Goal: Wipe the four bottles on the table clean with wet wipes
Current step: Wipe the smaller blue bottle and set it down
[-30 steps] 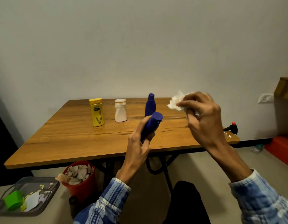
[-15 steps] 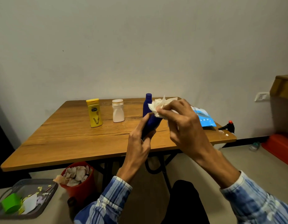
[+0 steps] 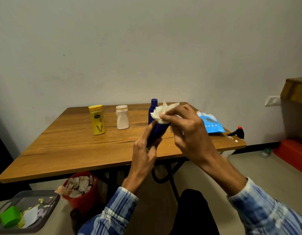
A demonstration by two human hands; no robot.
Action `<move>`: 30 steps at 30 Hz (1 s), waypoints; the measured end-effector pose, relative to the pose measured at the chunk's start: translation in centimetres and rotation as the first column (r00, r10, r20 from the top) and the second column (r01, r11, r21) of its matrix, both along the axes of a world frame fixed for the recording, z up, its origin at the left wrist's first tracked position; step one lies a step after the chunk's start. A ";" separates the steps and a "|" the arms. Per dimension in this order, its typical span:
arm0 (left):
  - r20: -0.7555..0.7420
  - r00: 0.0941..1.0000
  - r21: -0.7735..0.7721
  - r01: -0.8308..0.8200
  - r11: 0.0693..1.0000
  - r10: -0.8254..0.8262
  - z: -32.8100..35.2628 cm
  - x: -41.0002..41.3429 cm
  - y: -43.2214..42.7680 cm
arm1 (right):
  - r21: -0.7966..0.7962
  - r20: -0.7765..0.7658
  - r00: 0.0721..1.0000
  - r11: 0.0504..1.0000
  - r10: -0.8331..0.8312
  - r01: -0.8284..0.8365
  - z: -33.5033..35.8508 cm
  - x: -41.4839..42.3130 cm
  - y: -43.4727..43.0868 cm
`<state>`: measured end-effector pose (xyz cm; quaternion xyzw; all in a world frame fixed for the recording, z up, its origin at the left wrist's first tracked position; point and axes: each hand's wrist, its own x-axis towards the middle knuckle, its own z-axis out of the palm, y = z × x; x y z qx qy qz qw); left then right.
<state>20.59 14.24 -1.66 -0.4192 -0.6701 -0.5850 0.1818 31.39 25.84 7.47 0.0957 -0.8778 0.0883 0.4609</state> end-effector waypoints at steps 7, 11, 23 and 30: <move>0.056 0.998 0.030 -0.026 0.999 0.025 -0.3 0.2 -0.8 | -0.375 -0.055 0.998 0.927 0.007 -0.028 -0.3 0.9 2.0; 0.161 0.986 0.112 0.015 0.994 -0.034 0.4 0.8 -0.5 | -0.394 -0.247 0.967 0.918 -0.063 -0.040 -0.6 1.0 1.2; 0.304 0.906 0.109 0.273 0.956 -0.294 1.9 2.4 -0.6 | 0.023 -0.082 0.996 0.999 0.033 -0.032 -4.1 -1.1 0.4; 0.383 0.873 0.260 0.211 0.942 -0.301 1.9 2.9 -0.3 | 0.145 -0.003 0.999 0.989 0.038 -0.038 -4.0 -0.6 0.0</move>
